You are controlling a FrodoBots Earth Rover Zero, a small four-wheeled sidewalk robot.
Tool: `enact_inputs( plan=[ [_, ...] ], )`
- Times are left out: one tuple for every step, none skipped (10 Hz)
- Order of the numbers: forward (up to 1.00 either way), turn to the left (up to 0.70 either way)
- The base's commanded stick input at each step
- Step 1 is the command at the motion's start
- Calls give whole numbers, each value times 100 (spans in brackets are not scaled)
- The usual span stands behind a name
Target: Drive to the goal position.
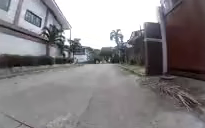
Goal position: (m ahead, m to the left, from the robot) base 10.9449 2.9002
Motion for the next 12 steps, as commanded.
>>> enact_inputs(
  plan=[
    [70, 0],
    [70, 0],
    [70, 0],
    [70, 0],
    [70, 0],
    [70, 0],
    [70, 0],
    [70, 0],
    [70, 0],
    [70, 0],
    [70, 0],
    [70, 0]
  ],
)
